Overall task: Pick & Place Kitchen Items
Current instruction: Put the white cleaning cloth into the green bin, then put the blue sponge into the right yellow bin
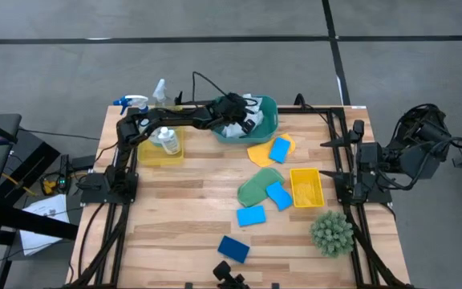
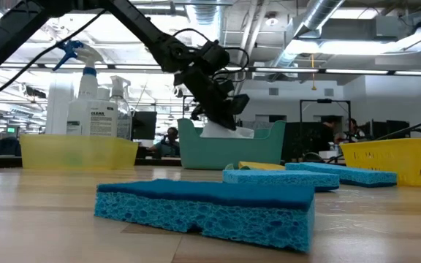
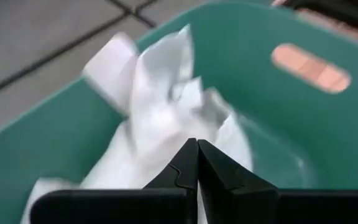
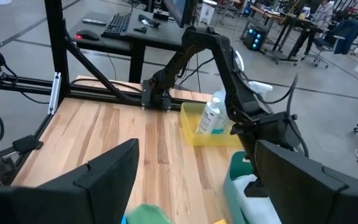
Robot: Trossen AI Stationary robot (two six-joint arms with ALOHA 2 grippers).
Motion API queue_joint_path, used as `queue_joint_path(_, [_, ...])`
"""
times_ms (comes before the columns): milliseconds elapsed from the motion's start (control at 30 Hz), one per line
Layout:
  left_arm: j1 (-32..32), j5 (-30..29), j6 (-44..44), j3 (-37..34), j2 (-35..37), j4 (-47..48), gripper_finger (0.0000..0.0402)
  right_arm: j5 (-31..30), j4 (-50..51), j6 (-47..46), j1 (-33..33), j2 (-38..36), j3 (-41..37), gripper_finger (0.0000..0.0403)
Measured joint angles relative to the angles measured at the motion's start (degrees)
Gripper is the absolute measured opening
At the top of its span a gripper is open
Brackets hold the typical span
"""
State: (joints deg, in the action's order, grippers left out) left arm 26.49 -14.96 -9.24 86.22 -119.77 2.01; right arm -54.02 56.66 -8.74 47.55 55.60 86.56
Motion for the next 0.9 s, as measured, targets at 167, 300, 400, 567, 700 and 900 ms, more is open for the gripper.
queue_joint_path(167, [0.3,4.4,-0.2,0.4,0.5,3.0,0.0000,0.0,-0.2,0.2,0.0,0.0,0.0,0.0311])
queue_joint_path(300, [-0.5,6.3,0.2,0.4,2.3,1.6,0.0000,0.0,-0.3,0.2,0.0,0.0,0.0,0.0311])
queue_joint_path(400, [-1.2,6.5,1.3,0.5,4.3,1.8,0.0000,0.0,-0.5,0.2,0.0,0.0,0.0,0.0311])
queue_joint_path(567, [-3.9,8.2,6.2,0.4,9.1,2.1,0.0007,0.0,-0.6,0.2,0.0,0.0,0.0,0.0311])
queue_joint_path(700, [-8.3,10.9,12.7,0.4,12.7,6.0,0.0022,0.0,-0.6,0.2,0.0,0.0,0.0,0.0311])
queue_joint_path(900, [-15.4,10.9,17.6,0.4,16.4,10.9,0.0058,0.1,-0.5,0.2,0.0,0.0,0.0,0.0311])
